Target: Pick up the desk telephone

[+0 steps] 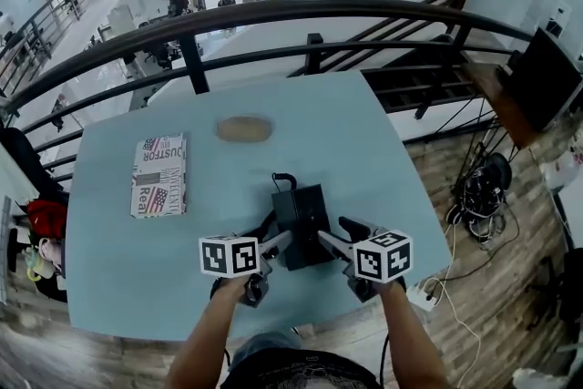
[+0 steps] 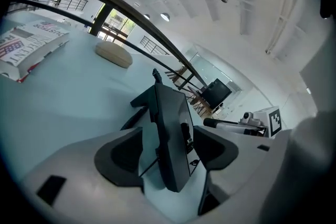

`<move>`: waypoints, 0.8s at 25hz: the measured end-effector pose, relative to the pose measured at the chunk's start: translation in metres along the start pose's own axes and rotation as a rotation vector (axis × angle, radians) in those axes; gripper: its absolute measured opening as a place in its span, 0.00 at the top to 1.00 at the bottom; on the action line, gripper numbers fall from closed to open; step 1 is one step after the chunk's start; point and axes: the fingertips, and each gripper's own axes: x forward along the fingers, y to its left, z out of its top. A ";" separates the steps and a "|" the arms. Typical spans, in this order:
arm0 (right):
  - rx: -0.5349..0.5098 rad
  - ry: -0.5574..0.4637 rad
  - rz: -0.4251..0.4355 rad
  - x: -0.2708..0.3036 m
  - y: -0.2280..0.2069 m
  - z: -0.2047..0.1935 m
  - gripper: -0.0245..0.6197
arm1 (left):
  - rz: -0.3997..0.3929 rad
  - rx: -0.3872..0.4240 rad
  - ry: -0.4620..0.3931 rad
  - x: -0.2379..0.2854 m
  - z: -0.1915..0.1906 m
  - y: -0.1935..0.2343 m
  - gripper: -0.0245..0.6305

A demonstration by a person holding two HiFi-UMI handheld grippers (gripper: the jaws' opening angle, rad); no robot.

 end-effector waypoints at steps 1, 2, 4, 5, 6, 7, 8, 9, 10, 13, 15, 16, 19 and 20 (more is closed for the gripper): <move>0.002 0.021 0.009 0.006 -0.002 -0.002 0.56 | -0.009 -0.007 0.008 0.003 0.000 0.002 0.53; 0.002 0.044 0.016 0.012 -0.003 -0.005 0.55 | -0.017 -0.010 0.018 0.006 0.000 0.004 0.53; 0.005 0.088 0.029 0.022 -0.008 -0.011 0.54 | -0.031 -0.010 0.035 0.012 0.000 0.006 0.53; 0.009 0.107 0.031 0.027 -0.011 -0.014 0.54 | -0.038 -0.012 0.041 0.015 0.001 0.006 0.53; 0.014 0.123 0.033 0.031 -0.013 -0.016 0.53 | -0.045 -0.016 0.046 0.018 0.001 0.007 0.53; 0.022 0.136 0.038 0.035 -0.016 -0.018 0.53 | -0.052 -0.023 0.049 0.020 0.002 0.008 0.53; 0.033 0.146 0.049 0.038 -0.017 -0.020 0.53 | -0.060 -0.029 0.053 0.022 0.002 0.009 0.53; 0.048 0.155 0.067 0.042 -0.017 -0.021 0.52 | -0.067 -0.036 0.057 0.024 0.003 0.010 0.53; 0.064 0.162 0.086 0.045 -0.017 -0.022 0.51 | -0.075 -0.040 0.061 0.026 0.003 0.011 0.53; 0.089 0.188 0.126 0.051 -0.018 -0.027 0.50 | -0.096 -0.049 0.072 0.030 0.002 0.010 0.53; 0.097 0.208 0.160 0.054 -0.016 -0.031 0.50 | -0.114 -0.062 0.076 0.032 0.002 0.008 0.53; 0.108 0.215 0.183 0.056 -0.014 -0.032 0.50 | -0.121 -0.068 0.077 0.033 0.002 0.008 0.53; 0.141 0.225 0.231 0.061 -0.012 -0.032 0.50 | -0.139 -0.076 0.089 0.037 0.000 0.004 0.53; 0.144 0.232 0.240 0.062 -0.011 -0.033 0.50 | -0.146 -0.079 0.091 0.038 -0.001 0.002 0.53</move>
